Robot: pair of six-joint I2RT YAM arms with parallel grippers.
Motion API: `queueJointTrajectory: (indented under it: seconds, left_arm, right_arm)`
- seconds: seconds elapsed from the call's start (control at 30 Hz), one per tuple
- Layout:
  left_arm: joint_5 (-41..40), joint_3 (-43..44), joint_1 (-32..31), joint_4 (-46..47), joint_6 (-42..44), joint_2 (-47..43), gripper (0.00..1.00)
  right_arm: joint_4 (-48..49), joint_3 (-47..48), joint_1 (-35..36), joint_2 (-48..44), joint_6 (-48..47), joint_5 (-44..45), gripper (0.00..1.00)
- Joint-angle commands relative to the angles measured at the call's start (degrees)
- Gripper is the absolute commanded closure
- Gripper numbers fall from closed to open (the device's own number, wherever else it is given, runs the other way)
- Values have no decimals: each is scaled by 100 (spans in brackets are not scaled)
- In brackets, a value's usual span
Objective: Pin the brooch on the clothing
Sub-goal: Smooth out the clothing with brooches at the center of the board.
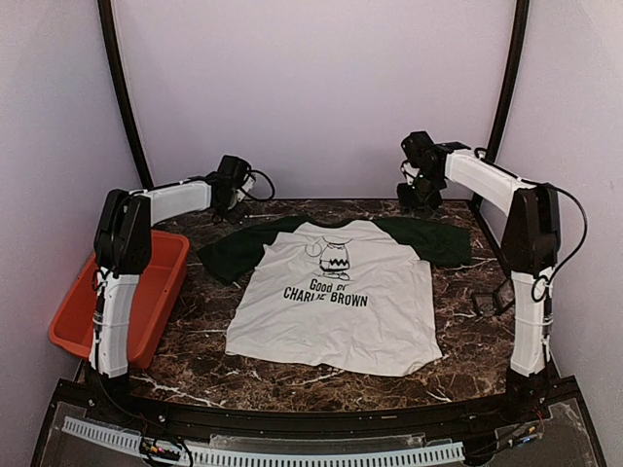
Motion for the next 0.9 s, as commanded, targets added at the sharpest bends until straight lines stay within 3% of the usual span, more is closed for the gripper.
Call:
queueJointTrajectory:
  seconds: [0.0,0.13,0.17,0.2,0.27,0.4,0.5,0.7,0.87]
  left_arm:
    - [715,-685,-172,644,121,-1331,2]
    - [1359,-1019,-464,899,688,-1646,1]
    - [1473,-1036,-515,858,777,-1650,1]
    - [1631,-1036,-530,857,783,-1639,1]
    - [1632,-1032,-538,917,783,-1541,1]
    - [1627,-874,-539,899,807,-1096,1]
    - [1557,-767,-586,987,807,-716,1]
    - [456,-613,-832,1570,1355,-58,1]
    - [-155,-235,-869,1840,1343,460,1]
  right_arm:
    - [418,-156,368,-370,-604,-138,49]
    - [612,-494,606,-715,-773,-774,47]
    - [715,-663,690,-842,-821,-1025,43]
    - [834,-836,793,-952,-877,-1369,8]
    - [1030,-1174,1120,-1128,-1012,-1703,2]
    - [1335,-1655,1911,-1141,-1139,-1962,3]
    - [1534,-1804,2238,-885,-1009,-2258,12]
    - [1956,-1683,2565,-152,-602,-3087,38]
    - [2083,-1582,2636,329,-461,-3347,44]
